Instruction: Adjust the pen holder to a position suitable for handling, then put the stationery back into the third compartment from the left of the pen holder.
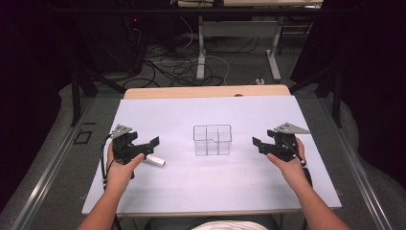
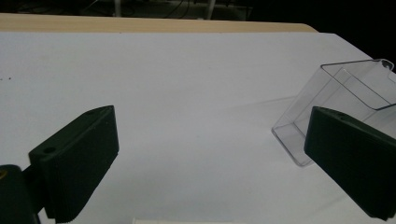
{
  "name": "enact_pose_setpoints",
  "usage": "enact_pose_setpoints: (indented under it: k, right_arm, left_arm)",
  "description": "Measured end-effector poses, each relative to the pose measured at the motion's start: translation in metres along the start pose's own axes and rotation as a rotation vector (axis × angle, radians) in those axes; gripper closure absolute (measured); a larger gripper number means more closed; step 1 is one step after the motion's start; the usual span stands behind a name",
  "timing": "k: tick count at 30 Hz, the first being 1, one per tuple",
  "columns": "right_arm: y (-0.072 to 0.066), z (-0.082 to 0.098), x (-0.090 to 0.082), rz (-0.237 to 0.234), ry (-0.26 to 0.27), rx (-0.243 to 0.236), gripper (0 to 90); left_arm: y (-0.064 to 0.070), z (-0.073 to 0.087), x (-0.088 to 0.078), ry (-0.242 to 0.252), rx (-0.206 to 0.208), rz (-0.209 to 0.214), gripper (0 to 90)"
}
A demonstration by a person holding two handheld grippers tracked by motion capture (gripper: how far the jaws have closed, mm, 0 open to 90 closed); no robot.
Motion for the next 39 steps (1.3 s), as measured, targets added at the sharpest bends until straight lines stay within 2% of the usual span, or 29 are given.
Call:
enact_pose_setpoints:
  k: [3, 9, 10, 11, 12, 13, 14, 15, 17, 19, 20, 22, 23, 25, 27, 28, 29, 30, 35, 39]
  right_arm:
    - [-0.01, -0.005, 0.001, -0.024, -0.003, -0.022, 29.0]
    - [-0.032, -0.013, 0.009, -0.082, -0.013, -0.067, 28.8]
    - [-0.036, -0.014, 0.011, -0.093, -0.02, -0.08, 28.8]
    - [-0.047, -0.016, 0.015, -0.119, -0.041, -0.089, 29.5]
    - [-0.047, -0.016, 0.015, -0.119, -0.041, -0.089, 29.5]
    - [-0.058, -0.018, 0.021, -0.156, -0.066, -0.102, 31.3]
    - [-0.064, -0.019, 0.023, -0.155, -0.08, -0.111, 31.4]
    - [-0.064, -0.019, 0.023, -0.155, -0.08, -0.111, 31.4]
    - [-0.074, -0.021, 0.027, -0.169, -0.101, -0.121, 31.5]
    - [-0.087, -0.023, 0.035, -0.201, -0.121, -0.137, 29.3]
    - [-0.087, -0.023, 0.035, -0.201, -0.121, -0.137, 29.3]
    - [-0.098, -0.024, 0.045, -0.236, -0.147, -0.163, 29.3]
    - [-0.102, -0.024, 0.049, -0.248, -0.145, -0.179, 29.5]
    - [-0.106, -0.024, 0.053, -0.265, -0.15, -0.181, 30.6]
    - [-0.113, -0.023, 0.062, -0.294, -0.156, -0.208, 33.1]
    - [-0.121, -0.021, 0.071, -0.34, -0.148, -0.231, 37.1]
    - [-0.121, -0.021, 0.071, -0.34, -0.148, -0.231, 37.1]
    - [-0.128, -0.019, 0.078, -0.363, -0.171, -0.235, 38.7]
    - [-0.143, -0.017, 0.093, -0.386, -0.19, -0.264, 39.0]
    - [-0.16, -0.012, 0.11, -0.409, -0.246, -0.295, 39.1]
  left_arm:
    - [-0.004, 0.001, 0.002, -0.002, -0.014, 0.002, 0.2]
    - [-0.01, 0.003, 0.004, 0.003, -0.01, -0.013, 0.2]
    - [-0.011, 0.003, 0.004, 0.007, -0.01, -0.016, 0.2]
    - [-0.012, 0.004, 0.004, 0.005, -0.012, -0.019, 0.2]
    - [-0.012, 0.004, 0.004, 0.008, -0.017, -0.021, 0.2]
    - [-0.013, 0.004, 0.004, 0.009, -0.017, -0.019, 0.2]
    - [-0.013, 0.004, 0.003, 0.008, -0.015, -0.024, 0.2]
    - [-0.014, 0.004, 0.003, 0.012, -0.008, -0.026, 0.2]
    - [-0.015, 0.004, 0.002, 0.014, -0.005, -0.024, 0.2]
    - [-0.016, 0.004, 0.001, 0.02, -0.012, -0.024, 0.2]
    - [-0.016, 0.004, 0.001, 0.017, -0.012, -0.026, 0.2]
    - [-0.017, 0.005, 0.001, 0.018, -0.018, -0.027, 0.2]
    - [-0.017, 0.005, 0.001, 0.018, -0.017, -0.028, 0.2]
    - [-0.018, 0.004, 0.001, 0.016, -0.017, -0.026, 0.2]
    - [-0.017, 0.004, 0.001, 0.019, -0.01, -0.027, 0.2]
    - [-0.017, 0.004, 0.001, 0.018, -0.008, -0.028, 0.2]
    - [-0.017, 0.004, 0.001, 0.019, -0.008, -0.028, 0.2]
    - [-0.017, 0.004, 0.0, 0.02, -0.01, -0.029, 0.2]
    - [-0.016, 0.005, -0.002, 0.025, -0.014, -0.03, 0.2]
    - [-0.017, 0.005, -0.002, 0.027, -0.006, -0.031, 0.2]
Point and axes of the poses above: each handheld gripper's, and its own axes: x roughly forward along the jaws, z roughly out of its underside, y roughly to its right, the point moved 3 cm from there along x, roughly forward along the jaws, and after that the axes turned 15 degrees about -z, right-handed, at the moved point
